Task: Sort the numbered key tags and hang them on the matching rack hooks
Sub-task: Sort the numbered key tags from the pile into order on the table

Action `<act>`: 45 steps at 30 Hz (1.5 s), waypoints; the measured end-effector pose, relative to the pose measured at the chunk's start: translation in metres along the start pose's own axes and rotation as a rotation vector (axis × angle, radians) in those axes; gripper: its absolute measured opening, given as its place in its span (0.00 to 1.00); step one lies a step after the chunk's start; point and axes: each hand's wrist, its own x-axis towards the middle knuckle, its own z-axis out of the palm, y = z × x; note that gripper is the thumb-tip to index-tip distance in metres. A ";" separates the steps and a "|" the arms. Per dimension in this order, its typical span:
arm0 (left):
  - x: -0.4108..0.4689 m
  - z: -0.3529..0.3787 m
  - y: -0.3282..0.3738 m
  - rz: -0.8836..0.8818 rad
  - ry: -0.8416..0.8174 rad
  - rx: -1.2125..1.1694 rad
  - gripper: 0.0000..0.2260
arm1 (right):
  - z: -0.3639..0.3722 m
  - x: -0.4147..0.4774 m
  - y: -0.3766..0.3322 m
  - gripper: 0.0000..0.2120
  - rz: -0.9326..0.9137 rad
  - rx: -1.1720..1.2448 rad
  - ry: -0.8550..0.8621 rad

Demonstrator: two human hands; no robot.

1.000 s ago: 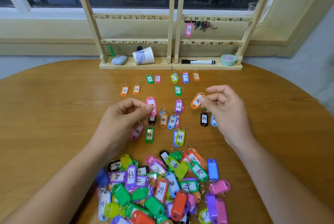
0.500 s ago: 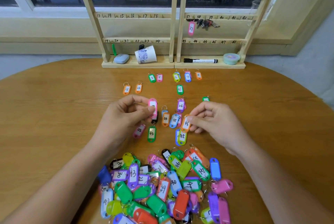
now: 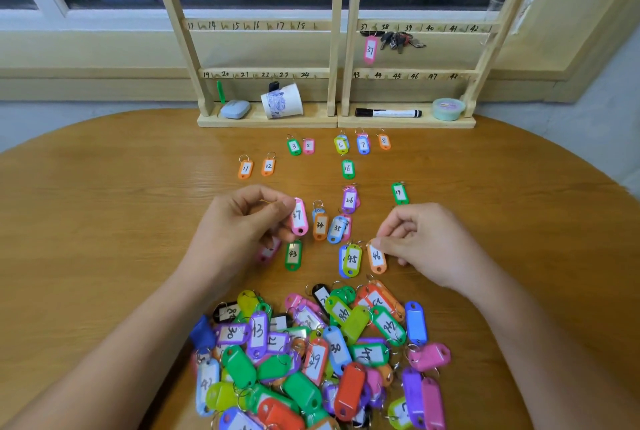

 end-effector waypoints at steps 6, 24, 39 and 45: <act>0.001 -0.004 -0.001 -0.002 0.014 0.013 0.04 | 0.003 0.001 0.002 0.10 -0.019 -0.053 0.047; 0.051 0.019 0.022 0.019 -0.057 0.205 0.03 | -0.018 0.002 -0.005 0.07 -0.135 0.173 0.514; 0.106 0.122 0.027 0.048 -0.095 0.613 0.08 | -0.014 0.011 0.008 0.08 -0.099 0.191 0.511; 0.112 0.127 0.023 0.101 -0.089 0.843 0.09 | -0.014 0.012 0.008 0.08 -0.097 0.205 0.518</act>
